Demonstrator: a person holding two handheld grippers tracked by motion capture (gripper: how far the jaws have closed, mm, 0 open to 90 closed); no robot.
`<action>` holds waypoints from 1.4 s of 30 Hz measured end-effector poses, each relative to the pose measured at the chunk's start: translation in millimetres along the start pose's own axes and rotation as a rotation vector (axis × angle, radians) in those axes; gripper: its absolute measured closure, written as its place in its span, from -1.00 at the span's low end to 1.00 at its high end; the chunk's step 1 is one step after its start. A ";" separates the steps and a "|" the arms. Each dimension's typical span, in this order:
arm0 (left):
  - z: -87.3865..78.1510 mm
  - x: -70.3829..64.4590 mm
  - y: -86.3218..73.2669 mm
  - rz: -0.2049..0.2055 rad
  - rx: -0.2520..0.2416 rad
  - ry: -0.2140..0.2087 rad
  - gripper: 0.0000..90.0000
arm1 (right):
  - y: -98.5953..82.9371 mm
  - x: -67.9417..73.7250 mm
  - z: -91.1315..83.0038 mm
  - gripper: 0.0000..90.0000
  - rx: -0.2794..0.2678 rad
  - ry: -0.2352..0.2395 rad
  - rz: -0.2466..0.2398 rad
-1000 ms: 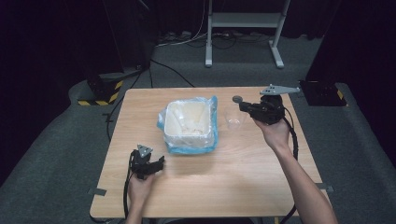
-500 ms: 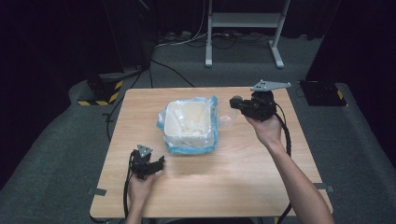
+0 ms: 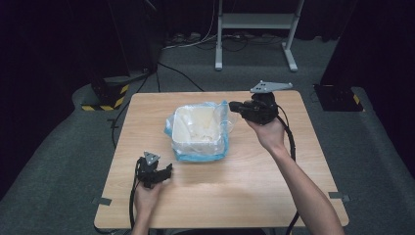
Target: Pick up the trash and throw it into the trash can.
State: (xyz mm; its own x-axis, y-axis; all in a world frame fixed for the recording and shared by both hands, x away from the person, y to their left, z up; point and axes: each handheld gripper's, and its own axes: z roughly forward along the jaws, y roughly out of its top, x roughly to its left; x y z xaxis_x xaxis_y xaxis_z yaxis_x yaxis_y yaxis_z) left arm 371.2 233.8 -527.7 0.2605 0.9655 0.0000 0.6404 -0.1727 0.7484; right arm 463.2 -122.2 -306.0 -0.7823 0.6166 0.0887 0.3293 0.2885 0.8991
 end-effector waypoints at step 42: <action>-0.2 -0.1 0.0 0.000 0.002 0.000 -0.33 | -9.2 14.4 67.6 0.63 0.061 0.063 0.022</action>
State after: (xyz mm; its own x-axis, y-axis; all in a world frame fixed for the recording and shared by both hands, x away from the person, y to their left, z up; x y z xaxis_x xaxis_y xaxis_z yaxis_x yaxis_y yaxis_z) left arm 371.1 233.8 -527.6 0.2605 0.9655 -0.0002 0.6416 -0.1729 0.7473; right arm 484.7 -66.5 -342.0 -0.8055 0.5767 0.1362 0.3764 0.3205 0.8692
